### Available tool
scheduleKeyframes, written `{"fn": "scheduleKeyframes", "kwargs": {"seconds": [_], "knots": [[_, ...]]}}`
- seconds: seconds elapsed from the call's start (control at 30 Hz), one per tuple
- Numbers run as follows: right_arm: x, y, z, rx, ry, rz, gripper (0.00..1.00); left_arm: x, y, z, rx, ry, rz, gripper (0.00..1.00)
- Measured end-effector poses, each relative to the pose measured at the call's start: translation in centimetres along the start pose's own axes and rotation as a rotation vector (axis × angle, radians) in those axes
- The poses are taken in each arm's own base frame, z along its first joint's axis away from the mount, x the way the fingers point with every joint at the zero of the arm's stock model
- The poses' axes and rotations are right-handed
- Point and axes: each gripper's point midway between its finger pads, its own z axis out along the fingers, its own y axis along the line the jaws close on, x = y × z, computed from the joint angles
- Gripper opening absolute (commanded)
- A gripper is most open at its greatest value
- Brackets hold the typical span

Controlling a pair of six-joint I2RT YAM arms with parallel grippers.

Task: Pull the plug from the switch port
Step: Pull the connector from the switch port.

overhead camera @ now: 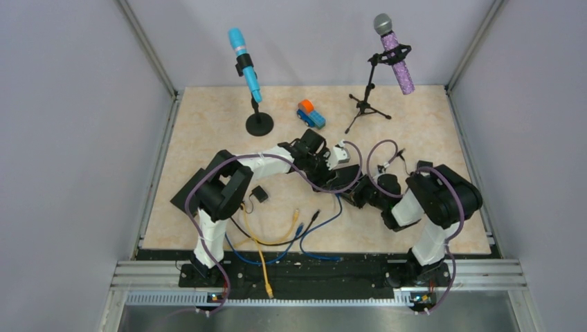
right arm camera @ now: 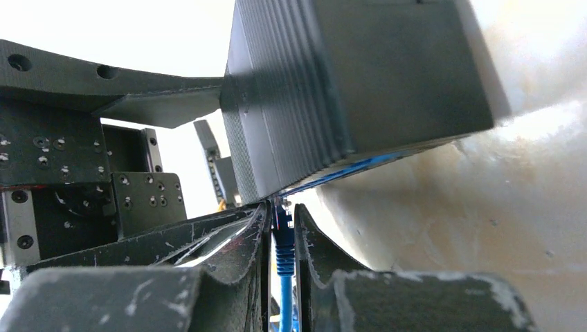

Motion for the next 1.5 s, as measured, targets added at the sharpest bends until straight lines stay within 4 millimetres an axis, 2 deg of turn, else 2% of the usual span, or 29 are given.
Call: {"fn": "scheduleKeyframes", "kwargs": {"seconds": [0.27,0.47,0.53,0.63,0.7,0.77,0.83,0.9,0.97,1.0,1.07,1.13,1.2,1.3,1.4,1.5], "knots": [[0.4,-0.1,-0.7,-0.058,-0.005,0.067,0.00,0.0,0.3,-0.1,-0.001,-0.004,-0.022,0.00],[2.0,-2.1,-2.5,0.001,0.030,0.083,0.00,0.0,0.4,0.0,-0.015,-0.002,-0.039,0.00],[2.1,-1.9,-2.7,-0.003,0.032,0.074,0.00,0.0,0.4,0.0,-0.017,-0.002,-0.045,0.00],[1.9,-1.0,-3.0,-0.031,0.025,0.052,0.00,-0.1,0.4,0.0,-0.018,-0.003,-0.049,0.17],[1.7,-0.2,-3.6,-0.045,0.007,0.031,0.00,-0.1,0.4,0.0,-0.017,-0.003,-0.050,0.39],[1.2,0.8,-4.2,-0.061,-0.022,-0.005,0.00,-0.1,0.4,0.0,-0.018,-0.003,-0.049,0.69],[0.4,2.2,-5.1,-0.072,-0.071,-0.058,0.00,-0.1,0.4,0.0,-0.018,-0.003,-0.049,0.79],[-1.2,4.5,-6.6,-0.088,-0.168,-0.130,0.00,-0.1,0.4,0.0,-0.021,-0.006,-0.048,0.86],[-3.4,7.7,-8.8,-0.113,-0.300,-0.212,0.00,-0.2,0.5,0.0,-0.026,-0.009,-0.047,0.98],[-4.7,9.8,-10.6,-0.126,-0.386,-0.260,0.00,-0.3,0.6,0.0,-0.029,-0.012,-0.045,0.99],[-6.4,12.6,-13.8,-0.137,-0.510,-0.326,0.00,-0.4,0.9,0.0,-0.042,-0.015,-0.046,0.99],[-7.7,14.6,-17.0,-0.121,-0.619,-0.379,0.00,-0.4,1.0,0.0,-0.049,-0.018,-0.048,0.99],[-8.7,15.8,-19.6,-0.070,-0.695,-0.423,0.00,-0.4,1.2,0.0,-0.059,-0.017,-0.050,0.99],[-9.9,16.5,-22.3,0.026,-0.768,-0.477,0.00,-0.2,1.4,-0.2,-0.083,-0.021,-0.065,0.99],[-10.9,17.0,-25.2,0.122,-0.839,-0.526,0.00,0.5,1.4,-0.9,-0.118,-0.016,-0.095,0.99],[-11.9,18.7,-28.5,0.176,-0.921,-0.578,0.00,1.4,1.3,-2.0,-0.149,-0.013,-0.155,0.99]]}}
